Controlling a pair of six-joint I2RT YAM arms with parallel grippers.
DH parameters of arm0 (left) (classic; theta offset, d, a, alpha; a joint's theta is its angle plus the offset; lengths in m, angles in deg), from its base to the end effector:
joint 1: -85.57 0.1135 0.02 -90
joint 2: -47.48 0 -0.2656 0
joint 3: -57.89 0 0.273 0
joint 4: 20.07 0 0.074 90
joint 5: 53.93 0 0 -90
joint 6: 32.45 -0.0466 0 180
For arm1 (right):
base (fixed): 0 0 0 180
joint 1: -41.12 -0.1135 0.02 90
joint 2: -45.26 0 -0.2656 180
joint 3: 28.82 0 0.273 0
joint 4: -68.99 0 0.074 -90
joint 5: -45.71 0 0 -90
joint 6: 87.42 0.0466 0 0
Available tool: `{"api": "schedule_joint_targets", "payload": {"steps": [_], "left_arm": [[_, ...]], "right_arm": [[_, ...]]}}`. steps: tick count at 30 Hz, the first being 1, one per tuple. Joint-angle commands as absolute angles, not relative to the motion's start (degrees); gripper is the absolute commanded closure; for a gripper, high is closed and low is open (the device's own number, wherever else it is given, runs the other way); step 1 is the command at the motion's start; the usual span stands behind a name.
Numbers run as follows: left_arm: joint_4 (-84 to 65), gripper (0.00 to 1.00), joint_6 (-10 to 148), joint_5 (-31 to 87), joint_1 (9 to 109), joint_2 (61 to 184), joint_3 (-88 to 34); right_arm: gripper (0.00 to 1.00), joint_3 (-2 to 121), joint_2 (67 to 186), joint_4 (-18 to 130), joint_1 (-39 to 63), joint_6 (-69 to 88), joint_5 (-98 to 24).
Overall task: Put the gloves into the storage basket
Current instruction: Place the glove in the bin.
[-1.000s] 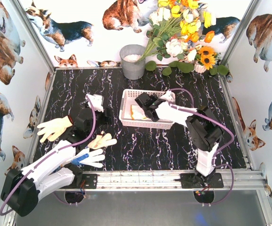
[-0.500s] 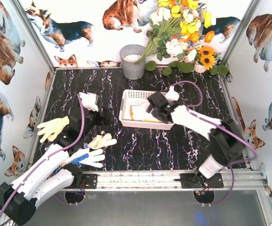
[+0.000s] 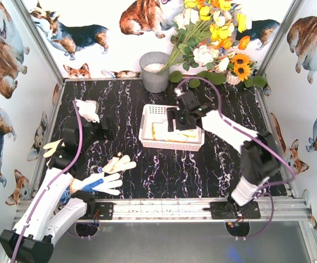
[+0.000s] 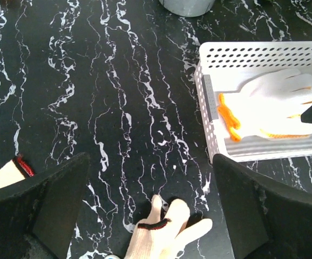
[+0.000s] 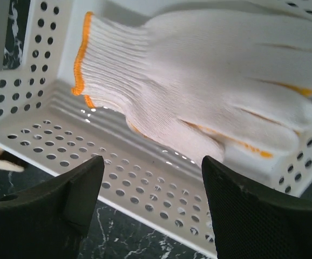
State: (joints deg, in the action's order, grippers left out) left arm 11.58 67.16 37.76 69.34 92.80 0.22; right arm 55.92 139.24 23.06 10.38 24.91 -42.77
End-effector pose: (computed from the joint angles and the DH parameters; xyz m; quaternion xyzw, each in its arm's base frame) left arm 0.2056 -0.0584 0.3209 0.0386 0.8147 -0.1176 0.5666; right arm 0.3232 0.1936 0.2356 -0.0739 0.9512 0.1450 0.2621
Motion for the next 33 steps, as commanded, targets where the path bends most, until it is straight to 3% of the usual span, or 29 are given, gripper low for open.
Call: {"api": "schedule_joint_targets", "payload": {"steps": [1, 9, 14, 25, 33], "left_arm": [[11.9, 0.10, 66.1, 35.0, 71.7, 92.6, 1.4], [11.4, 0.09, 66.3, 33.8, 73.1, 94.8, 1.2], [9.9, 0.09, 67.2, 33.1, 73.9, 94.9, 1.4], [9.3, 0.07, 67.9, 32.2, 74.9, 95.5, 3.6], [8.8, 0.06, 68.2, 31.6, 75.7, 95.8, 3.6]], "right_arm": [[0.25, 63.9, 145.0, 15.3, 10.1, 9.9, -35.2], [0.25, 68.0, 151.3, 11.7, 9.1, 5.5, -35.4], [0.31, 69.4, 154.9, 12.4, 8.0, 6.5, -38.1], [0.33, 71.5, 160.9, 16.0, 7.1, 9.0, -40.1], [0.44, 71.8, 162.2, 18.9, 7.0, 16.7, -47.2]]}}
